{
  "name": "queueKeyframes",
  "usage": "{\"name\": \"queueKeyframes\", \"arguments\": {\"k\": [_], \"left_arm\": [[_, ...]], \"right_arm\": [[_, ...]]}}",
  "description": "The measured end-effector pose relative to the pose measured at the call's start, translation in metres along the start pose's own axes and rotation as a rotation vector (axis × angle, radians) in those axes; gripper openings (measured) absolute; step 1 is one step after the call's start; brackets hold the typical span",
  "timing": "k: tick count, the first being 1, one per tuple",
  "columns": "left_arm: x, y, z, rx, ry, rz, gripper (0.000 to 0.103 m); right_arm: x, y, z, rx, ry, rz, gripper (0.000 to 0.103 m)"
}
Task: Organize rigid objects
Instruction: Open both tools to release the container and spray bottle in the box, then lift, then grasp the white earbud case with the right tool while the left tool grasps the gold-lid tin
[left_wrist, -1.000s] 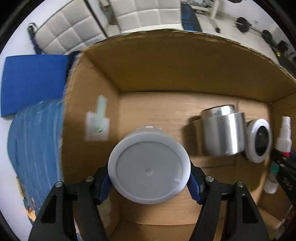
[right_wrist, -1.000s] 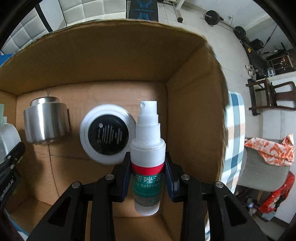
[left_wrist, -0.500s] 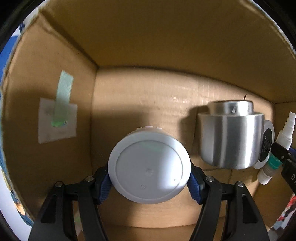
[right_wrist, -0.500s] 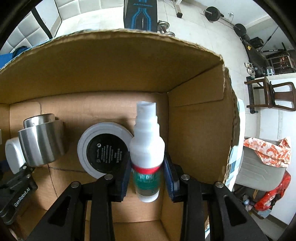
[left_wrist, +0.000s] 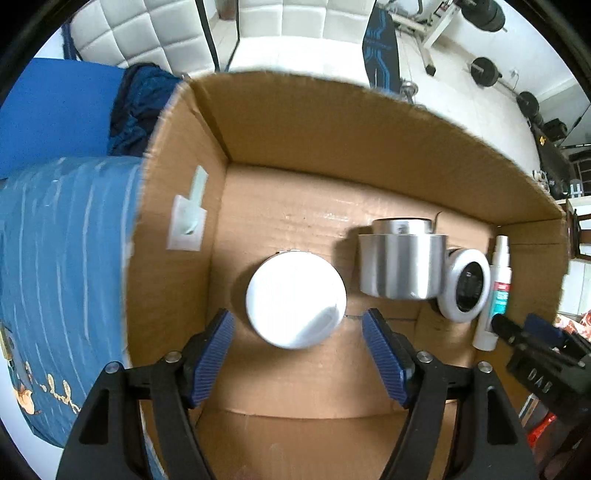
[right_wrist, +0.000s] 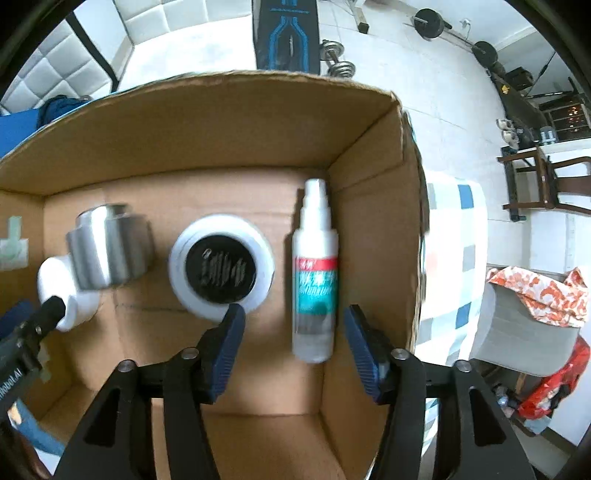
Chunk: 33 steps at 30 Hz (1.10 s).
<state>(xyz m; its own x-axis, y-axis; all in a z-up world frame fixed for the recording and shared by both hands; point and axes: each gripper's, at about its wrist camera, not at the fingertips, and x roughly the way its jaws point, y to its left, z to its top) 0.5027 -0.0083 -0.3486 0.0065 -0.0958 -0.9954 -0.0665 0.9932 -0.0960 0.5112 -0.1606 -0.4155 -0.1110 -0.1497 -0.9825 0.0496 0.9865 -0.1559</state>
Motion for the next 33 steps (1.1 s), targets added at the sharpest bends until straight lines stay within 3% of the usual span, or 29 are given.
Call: {"name": "queueKeyframes", "arguments": {"k": [4,6,9,22,33], "left_arm": [[-0.027,0.003,-0.024,-0.008,-0.064,-0.016,0.086],[-0.036,0.001,-0.037,-0.005,-0.086,-0.006,0.094],[-0.055,-0.004,-0.053,0.004,-0.137,-0.006,0.100],[-0.129,-0.002,-0.136,0.007,-0.362,0.004,0.100],[-0.187,-0.003,-0.189,0.031,-0.495,0.021,0.100]], "right_arm": [[-0.012,0.000,-0.027,-0.009,-0.030,0.056,0.080],[-0.019,0.001,-0.043,-0.014,-0.057,0.099,0.095],[-0.029,0.002,-0.067,-0.028,-0.100,0.126,0.103],[-0.101,-0.002,-0.158,-0.055,-0.319,0.175,0.103],[-0.148,-0.028,-0.216,-0.024,-0.418,0.223,0.103]]}}
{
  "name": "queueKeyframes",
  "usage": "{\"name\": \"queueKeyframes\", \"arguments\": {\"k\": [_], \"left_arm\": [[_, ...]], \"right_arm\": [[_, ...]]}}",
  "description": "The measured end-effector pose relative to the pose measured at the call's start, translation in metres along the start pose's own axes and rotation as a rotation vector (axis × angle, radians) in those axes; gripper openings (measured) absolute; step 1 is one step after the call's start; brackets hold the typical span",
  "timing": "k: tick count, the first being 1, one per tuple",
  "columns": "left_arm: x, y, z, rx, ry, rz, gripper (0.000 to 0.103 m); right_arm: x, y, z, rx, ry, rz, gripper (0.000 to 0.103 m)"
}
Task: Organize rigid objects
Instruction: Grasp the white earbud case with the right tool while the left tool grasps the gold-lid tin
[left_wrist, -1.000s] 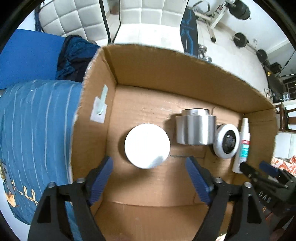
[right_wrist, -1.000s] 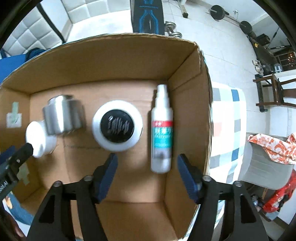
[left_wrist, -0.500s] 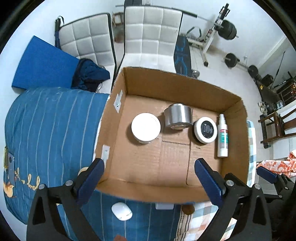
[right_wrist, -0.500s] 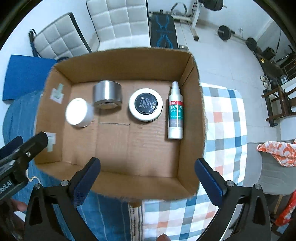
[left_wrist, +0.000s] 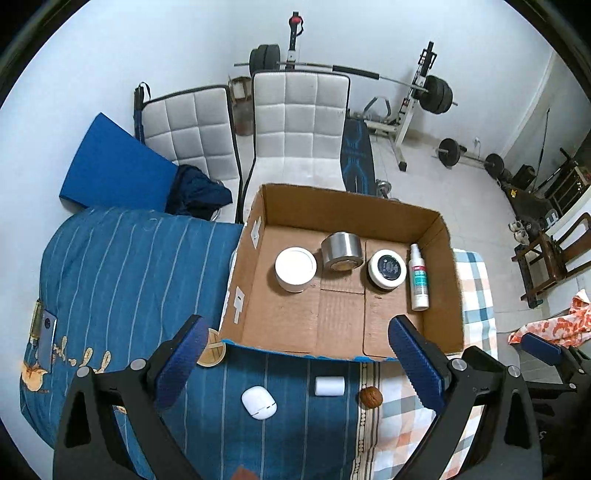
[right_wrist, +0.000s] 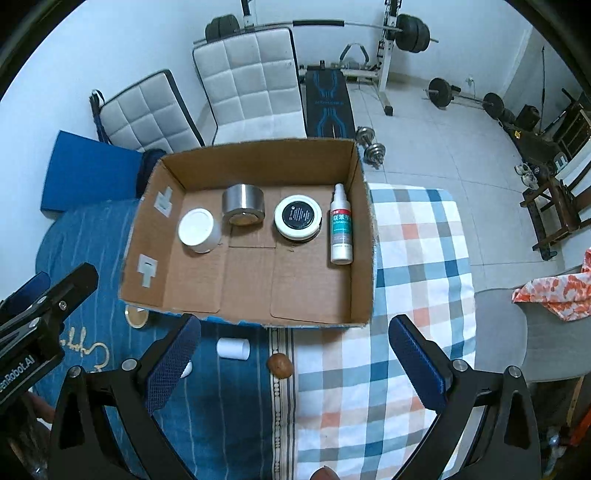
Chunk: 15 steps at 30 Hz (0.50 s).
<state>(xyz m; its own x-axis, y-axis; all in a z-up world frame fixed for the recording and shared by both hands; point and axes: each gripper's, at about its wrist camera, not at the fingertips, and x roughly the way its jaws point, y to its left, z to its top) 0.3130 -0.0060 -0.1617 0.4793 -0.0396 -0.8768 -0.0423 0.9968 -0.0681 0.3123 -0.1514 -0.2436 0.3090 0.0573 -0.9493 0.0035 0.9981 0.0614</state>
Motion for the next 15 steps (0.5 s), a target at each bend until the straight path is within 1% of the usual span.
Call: {"name": "queueKeyframes", "arguments": {"k": [5,9,12,15], "left_arm": [[-0.020,0.001,-0.005,-0.012,-0.024,-0.008,0.100],[-0.023,0.007,-0.016,-0.023,-0.014,0.007,0.100],[-0.012,0.021,-0.029,-0.045,0.024,0.044,0.100],[0.013,0.043,-0.051,-0.077,0.109,0.094,0.100]], "right_arm": [[-0.028,-0.004,-0.011,-0.001,-0.048,0.001,0.103],[-0.036,-0.005,-0.020,0.005,-0.048,0.007,0.103],[-0.022,-0.003,-0.032,0.002,0.003,0.031,0.103],[0.007,0.008,-0.046,-0.021,0.076,0.041,0.103]]}}
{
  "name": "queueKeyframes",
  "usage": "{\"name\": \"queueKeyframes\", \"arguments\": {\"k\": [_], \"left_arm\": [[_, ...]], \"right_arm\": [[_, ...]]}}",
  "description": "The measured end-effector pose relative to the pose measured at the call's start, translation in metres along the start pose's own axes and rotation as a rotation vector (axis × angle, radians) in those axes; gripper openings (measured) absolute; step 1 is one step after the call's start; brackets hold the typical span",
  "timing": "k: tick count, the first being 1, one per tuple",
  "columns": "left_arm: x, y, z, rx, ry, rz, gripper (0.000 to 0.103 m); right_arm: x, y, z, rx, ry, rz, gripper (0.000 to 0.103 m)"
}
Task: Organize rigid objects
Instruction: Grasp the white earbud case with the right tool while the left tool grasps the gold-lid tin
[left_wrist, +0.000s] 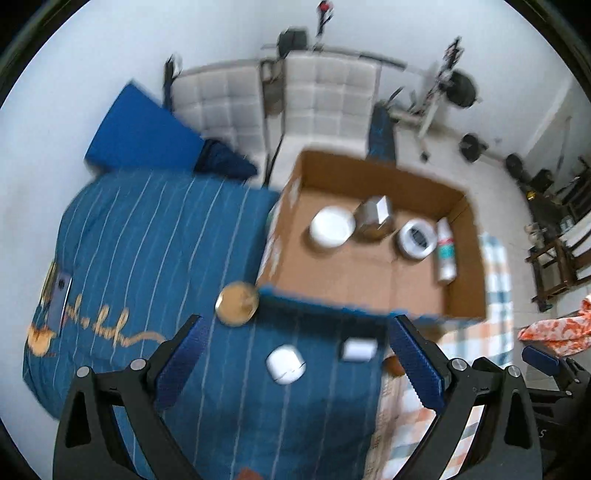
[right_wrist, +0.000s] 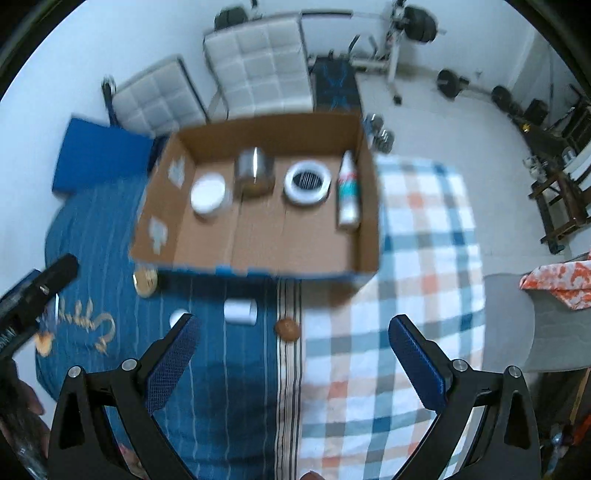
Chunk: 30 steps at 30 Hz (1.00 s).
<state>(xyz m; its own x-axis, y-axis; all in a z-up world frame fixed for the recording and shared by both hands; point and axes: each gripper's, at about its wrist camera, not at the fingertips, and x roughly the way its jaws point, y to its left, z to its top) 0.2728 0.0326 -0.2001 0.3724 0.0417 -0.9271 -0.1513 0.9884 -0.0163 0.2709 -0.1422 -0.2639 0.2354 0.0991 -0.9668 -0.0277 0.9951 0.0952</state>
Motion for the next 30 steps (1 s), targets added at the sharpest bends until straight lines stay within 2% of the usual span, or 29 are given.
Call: {"name": "queueKeyframes", "arguments": {"k": [5,8,13,16,19,21,23,24,25,26,28,30], "left_arm": [[0.059,0.039,-0.025,-0.055,0.143,0.087,0.100],[0.088,0.068,-0.037,-0.105,0.204,0.135,0.100],[0.119,0.110,-0.042,-0.137,0.257,0.218,0.100],[0.133,0.131,-0.043,-0.149,0.283,0.261,0.100],[0.142,0.148,-0.043,-0.174,0.300,0.271,0.100],[0.146,0.157,-0.042,-0.194,0.311,0.264,0.100],[0.150,0.163,-0.038,-0.211,0.318,0.240,0.100],[0.154,0.162,-0.034,-0.213,0.322,0.216,0.100],[0.156,0.161,-0.031,-0.212,0.323,0.193,0.100],[0.158,0.158,-0.027,-0.209,0.319,0.163,0.100],[0.166,0.147,-0.015,-0.179,0.314,0.082,0.100],[0.182,0.132,-0.004,-0.114,0.323,0.049,0.100]], "right_arm": [[0.080,0.024,-0.018,-0.011,0.168,0.051,0.103],[0.117,0.042,-0.026,-0.010,0.227,0.084,0.103],[0.168,0.095,-0.033,-0.058,0.290,0.129,0.103],[0.195,0.131,-0.036,-0.100,0.303,0.119,0.102],[0.216,0.158,-0.039,-0.136,0.314,0.096,0.094],[0.227,0.171,-0.041,-0.160,0.326,0.069,0.078],[0.235,0.182,-0.047,-0.185,0.319,0.039,0.072],[0.233,0.184,-0.048,-0.194,0.302,0.027,0.059],[0.232,0.186,-0.049,-0.202,0.293,0.019,0.052],[0.231,0.184,-0.049,-0.203,0.293,-0.006,0.049],[0.231,0.174,-0.050,-0.178,0.320,0.005,0.049],[0.229,0.157,-0.051,-0.158,0.338,-0.010,0.049]]}}
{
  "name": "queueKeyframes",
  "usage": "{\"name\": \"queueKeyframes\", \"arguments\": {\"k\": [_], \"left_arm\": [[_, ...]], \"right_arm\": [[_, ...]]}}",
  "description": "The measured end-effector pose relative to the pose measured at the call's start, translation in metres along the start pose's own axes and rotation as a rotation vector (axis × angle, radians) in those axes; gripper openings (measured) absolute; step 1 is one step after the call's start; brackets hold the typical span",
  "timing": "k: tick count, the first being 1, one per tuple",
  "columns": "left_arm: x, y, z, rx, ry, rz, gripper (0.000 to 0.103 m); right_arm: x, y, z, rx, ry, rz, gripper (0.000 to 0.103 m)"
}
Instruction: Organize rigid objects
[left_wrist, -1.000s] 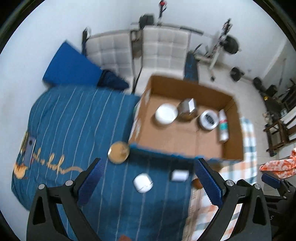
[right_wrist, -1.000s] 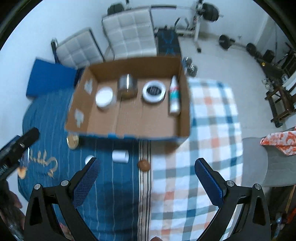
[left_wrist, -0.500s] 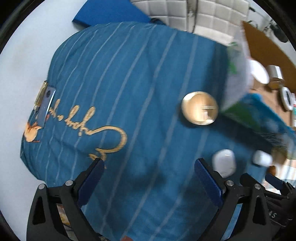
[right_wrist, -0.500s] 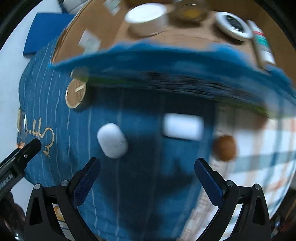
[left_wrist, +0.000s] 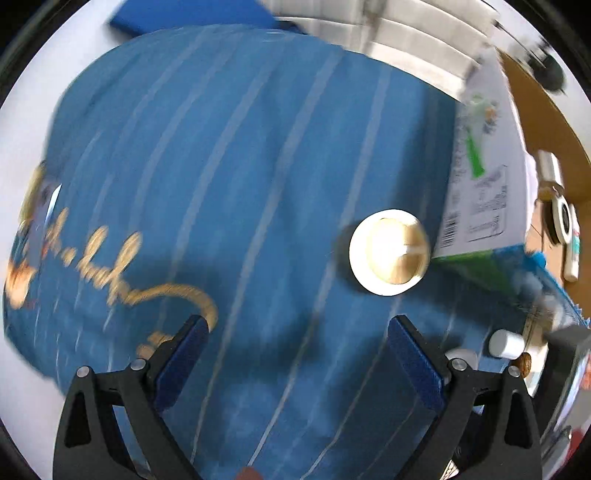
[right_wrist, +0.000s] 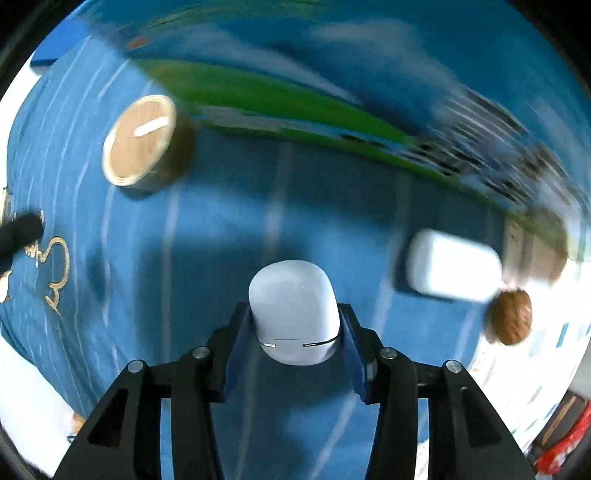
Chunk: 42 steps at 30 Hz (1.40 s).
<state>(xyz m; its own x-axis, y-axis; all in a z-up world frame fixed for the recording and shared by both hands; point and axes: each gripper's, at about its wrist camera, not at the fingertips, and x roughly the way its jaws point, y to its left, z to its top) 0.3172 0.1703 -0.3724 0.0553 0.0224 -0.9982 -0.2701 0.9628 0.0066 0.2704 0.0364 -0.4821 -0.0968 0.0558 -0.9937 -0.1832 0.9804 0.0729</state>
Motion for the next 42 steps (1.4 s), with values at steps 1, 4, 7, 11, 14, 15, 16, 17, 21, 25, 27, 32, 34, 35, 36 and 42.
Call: {"name": "queueKeyframes", "arguments": {"k": [1,4,7,11,14,15,16,17,21,25,27,32,34,35,36,42], "left_arm": [[0.007,-0.009,0.007,0.040,0.010,0.006,0.100],[0.028,-0.028,0.021,0.130,0.036,0.013,0.100],[0.044,-0.042,0.031,0.203,0.053,0.021,0.102],[0.045,-0.054,0.041,0.253,0.043,-0.019,0.101],[0.048,-0.065,0.044,0.311,0.053,-0.038,0.100],[0.050,-0.070,0.044,0.324,0.059,-0.039,0.099],[0.053,-0.073,0.044,0.338,0.064,-0.035,0.099],[0.056,-0.075,0.043,0.349,0.068,-0.039,0.090],[0.063,-0.074,0.039,0.330,0.068,-0.060,0.063],[0.058,-0.068,0.025,0.283,0.080,-0.075,0.063],[0.055,-0.061,0.006,0.249,0.098,-0.073,0.063],[0.041,-0.062,-0.054,0.193,0.104,-0.087,0.063],[0.039,-0.070,-0.080,0.184,0.119,-0.110,0.063],[0.040,-0.076,-0.092,0.188,0.125,-0.110,0.063],[0.041,-0.081,-0.101,0.191,0.131,-0.110,0.063],[0.059,-0.106,-0.125,0.220,0.167,-0.084,0.063]], "right_arm": [[-0.001,-0.005,-0.002,0.003,0.003,-0.006,0.049],[-0.002,-0.027,-0.010,0.019,0.024,-0.018,0.049],[-0.002,-0.046,-0.019,0.037,0.037,-0.034,0.049],[-0.004,-0.064,-0.026,0.061,0.048,-0.033,0.049],[-0.004,-0.075,-0.031,0.069,0.054,-0.031,0.049],[-0.003,-0.075,-0.033,0.071,0.055,-0.033,0.049],[-0.002,-0.074,-0.035,0.071,0.056,-0.034,0.049],[-0.001,-0.070,-0.035,0.069,0.058,-0.036,0.049],[0.002,-0.062,-0.030,0.065,0.067,-0.039,0.049],[0.005,-0.059,-0.027,0.068,0.086,-0.030,0.049],[0.005,-0.065,-0.038,0.066,0.093,-0.019,0.049],[0.008,-0.088,-0.069,0.113,0.118,0.010,0.049],[0.009,-0.101,-0.081,0.145,0.122,0.018,0.048],[0.009,-0.107,-0.085,0.161,0.122,0.024,0.048],[0.009,-0.113,-0.090,0.177,0.124,0.028,0.048],[0.010,-0.140,-0.111,0.227,0.130,0.032,0.048]]}}
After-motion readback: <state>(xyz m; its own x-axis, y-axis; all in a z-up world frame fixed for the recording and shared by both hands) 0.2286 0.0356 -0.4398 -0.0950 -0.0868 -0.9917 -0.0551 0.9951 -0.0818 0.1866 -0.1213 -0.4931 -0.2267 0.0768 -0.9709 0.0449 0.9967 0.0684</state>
